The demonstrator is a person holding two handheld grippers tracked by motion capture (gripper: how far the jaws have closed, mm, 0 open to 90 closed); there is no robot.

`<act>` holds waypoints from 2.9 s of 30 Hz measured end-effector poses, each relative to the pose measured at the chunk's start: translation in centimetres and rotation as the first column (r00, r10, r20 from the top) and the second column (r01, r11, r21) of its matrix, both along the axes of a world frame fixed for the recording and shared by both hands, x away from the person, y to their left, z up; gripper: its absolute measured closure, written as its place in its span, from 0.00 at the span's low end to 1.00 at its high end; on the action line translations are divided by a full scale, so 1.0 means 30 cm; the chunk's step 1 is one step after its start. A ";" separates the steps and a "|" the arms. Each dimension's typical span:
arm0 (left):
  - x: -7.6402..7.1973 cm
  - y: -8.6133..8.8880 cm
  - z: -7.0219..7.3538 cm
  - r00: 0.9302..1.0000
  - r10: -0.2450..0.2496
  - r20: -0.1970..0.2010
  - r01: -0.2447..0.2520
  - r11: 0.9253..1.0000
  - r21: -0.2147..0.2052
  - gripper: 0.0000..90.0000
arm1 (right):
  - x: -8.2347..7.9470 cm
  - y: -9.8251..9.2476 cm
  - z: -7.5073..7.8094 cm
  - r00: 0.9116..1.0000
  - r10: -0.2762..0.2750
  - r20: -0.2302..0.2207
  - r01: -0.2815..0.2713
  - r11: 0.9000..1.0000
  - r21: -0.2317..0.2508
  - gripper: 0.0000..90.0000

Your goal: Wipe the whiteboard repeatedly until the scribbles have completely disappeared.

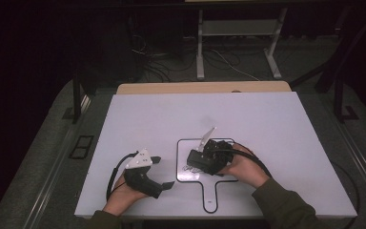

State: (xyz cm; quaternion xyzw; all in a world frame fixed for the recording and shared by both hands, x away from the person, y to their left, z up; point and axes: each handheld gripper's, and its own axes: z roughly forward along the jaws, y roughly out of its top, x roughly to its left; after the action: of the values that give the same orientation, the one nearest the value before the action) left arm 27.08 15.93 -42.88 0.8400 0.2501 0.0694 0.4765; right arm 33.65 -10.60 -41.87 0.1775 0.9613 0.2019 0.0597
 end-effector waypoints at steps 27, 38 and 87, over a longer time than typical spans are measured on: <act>-0.001 -0.002 0.000 1.000 -0.001 0.002 0.001 1.000 -0.002 0.00 | -0.037 0.032 0.000 1.000 0.032 0.001 -0.032 1.000 0.000 0.43; -0.002 -0.002 0.000 1.000 0.001 0.002 -0.001 1.000 -0.003 0.00 | 0.011 0.011 0.001 1.000 -0.003 0.011 0.003 1.000 -0.005 0.43; -0.004 -0.003 0.003 1.000 -0.003 0.004 0.003 1.000 -0.005 0.00 | 0.048 0.189 0.005 0.998 0.060 -0.005 -0.060 0.998 -0.019 0.43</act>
State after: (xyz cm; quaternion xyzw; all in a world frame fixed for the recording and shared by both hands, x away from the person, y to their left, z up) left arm 26.97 15.83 -42.80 0.8390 0.2482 0.0698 0.4792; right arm 35.08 -4.92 -41.71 0.1484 0.9683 0.1938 0.0531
